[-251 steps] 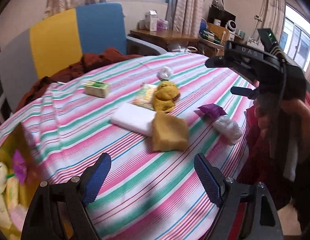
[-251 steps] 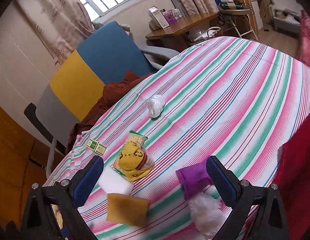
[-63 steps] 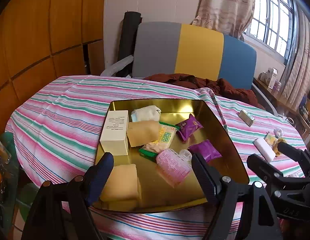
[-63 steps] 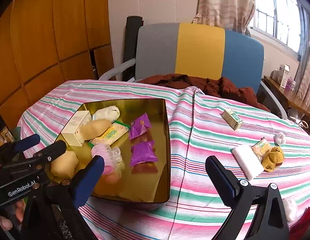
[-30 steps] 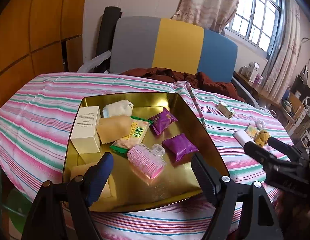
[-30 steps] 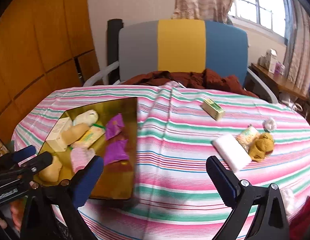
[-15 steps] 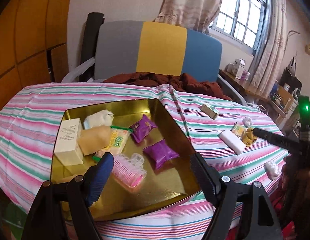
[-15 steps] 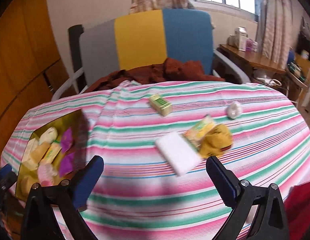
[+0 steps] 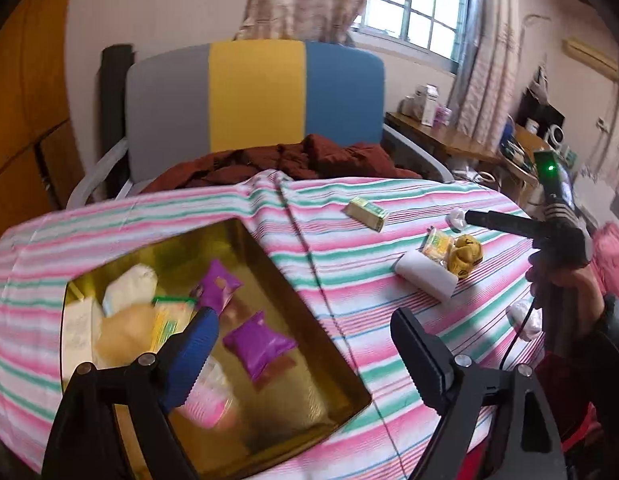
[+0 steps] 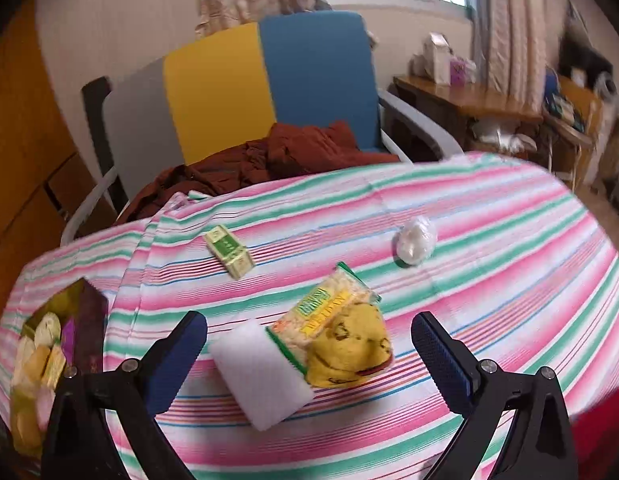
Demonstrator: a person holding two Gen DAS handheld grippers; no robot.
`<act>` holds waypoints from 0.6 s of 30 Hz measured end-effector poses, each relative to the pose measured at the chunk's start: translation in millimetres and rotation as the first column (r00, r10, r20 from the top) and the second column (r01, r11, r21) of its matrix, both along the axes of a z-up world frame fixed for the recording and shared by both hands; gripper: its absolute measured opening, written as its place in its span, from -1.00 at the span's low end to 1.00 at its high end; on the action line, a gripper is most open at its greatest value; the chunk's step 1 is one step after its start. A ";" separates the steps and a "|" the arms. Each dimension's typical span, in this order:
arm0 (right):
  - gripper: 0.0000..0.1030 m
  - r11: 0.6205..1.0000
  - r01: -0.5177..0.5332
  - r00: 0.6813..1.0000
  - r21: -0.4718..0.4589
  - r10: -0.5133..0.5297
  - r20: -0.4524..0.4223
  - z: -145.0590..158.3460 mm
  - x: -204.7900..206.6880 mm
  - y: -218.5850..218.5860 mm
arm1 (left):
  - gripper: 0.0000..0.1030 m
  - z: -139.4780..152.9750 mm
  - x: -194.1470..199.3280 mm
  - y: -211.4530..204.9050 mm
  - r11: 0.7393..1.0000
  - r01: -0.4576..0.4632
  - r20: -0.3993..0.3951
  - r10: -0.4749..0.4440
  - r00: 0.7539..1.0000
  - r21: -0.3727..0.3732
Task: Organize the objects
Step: 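Move both tools from the tray back to the remaining pile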
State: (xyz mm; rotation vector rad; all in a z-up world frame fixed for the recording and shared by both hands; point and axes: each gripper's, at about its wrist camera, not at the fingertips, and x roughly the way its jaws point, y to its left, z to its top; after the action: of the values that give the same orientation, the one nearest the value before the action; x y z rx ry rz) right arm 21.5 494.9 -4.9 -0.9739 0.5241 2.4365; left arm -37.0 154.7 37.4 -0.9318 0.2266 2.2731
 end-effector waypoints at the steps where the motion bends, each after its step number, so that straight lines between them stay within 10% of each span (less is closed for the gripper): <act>1: 0.99 0.999 0.022 1.000 -0.038 -0.022 -0.009 -3.3 2.1 7.5 | 0.80 0.7 -5.2 8.6 1.000 0.028 0.016 -0.028 0.999 -0.006; 18: 0.99 0.958 0.114 0.990 -0.265 -0.133 -0.055 -13.7 20.6 42.4 | 0.93 -20.1 -90.2 177.2 0.905 0.340 0.096 -0.326 0.940 -0.256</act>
State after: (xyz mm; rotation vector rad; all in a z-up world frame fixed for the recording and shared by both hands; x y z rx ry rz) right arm 42.1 537.3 -18.6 -0.9257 0.9232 2.3362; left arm -127.2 331.9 17.4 -1.0006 0.6368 1.9277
